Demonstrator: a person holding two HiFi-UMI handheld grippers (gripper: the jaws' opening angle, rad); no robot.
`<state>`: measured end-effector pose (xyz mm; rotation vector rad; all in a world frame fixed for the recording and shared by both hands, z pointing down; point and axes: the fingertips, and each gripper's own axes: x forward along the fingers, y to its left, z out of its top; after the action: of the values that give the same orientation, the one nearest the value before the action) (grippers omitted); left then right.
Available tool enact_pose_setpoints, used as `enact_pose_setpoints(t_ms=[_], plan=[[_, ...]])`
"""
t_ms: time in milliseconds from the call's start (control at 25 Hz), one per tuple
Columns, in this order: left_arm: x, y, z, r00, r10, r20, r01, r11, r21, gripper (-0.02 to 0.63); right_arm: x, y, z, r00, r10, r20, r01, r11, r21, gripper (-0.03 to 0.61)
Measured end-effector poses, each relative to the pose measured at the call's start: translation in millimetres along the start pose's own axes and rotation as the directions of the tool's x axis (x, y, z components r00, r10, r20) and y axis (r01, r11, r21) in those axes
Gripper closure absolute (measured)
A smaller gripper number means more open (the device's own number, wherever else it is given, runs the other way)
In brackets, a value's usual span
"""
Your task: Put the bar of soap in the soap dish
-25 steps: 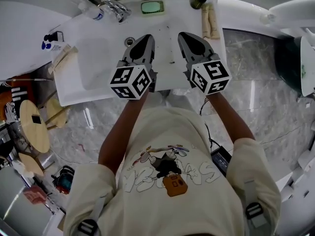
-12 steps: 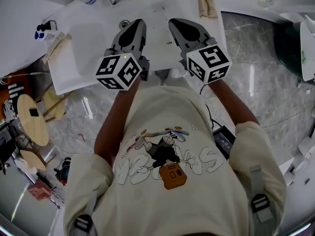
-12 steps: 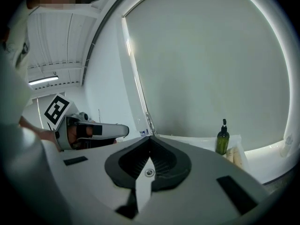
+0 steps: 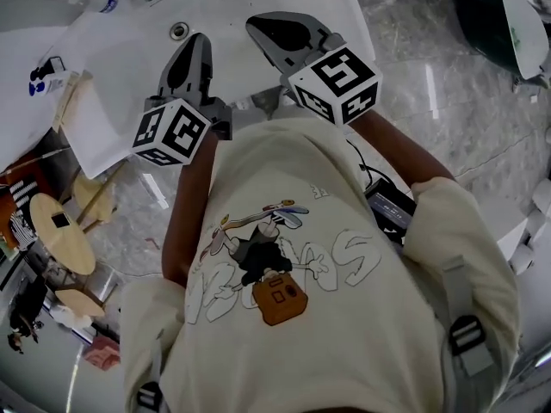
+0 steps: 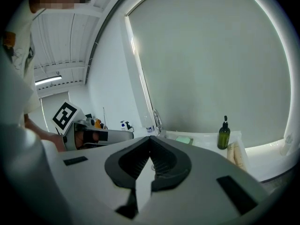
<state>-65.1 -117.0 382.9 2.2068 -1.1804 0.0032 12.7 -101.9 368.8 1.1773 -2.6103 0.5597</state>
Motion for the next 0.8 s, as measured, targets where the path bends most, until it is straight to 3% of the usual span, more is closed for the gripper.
enact_pose_setpoints(t_ms=[440,800], plan=[[-16.4,-21.2,-7.7,0.999,-0.037,-0.010,0.037,0.999,-0.002,0.606,-28.1,-0.8,-11.6,0.998,-0.055,0.005,0.055,0.997,0.057,0.572],[-18.6,-28.0,-17.1,0.999,-0.044,-0.022,0.044,0.999,0.000,0.604,-31.9,-1.9,-9.1,0.998,-0.058,0.017,0.058,0.998,0.033,0.572]])
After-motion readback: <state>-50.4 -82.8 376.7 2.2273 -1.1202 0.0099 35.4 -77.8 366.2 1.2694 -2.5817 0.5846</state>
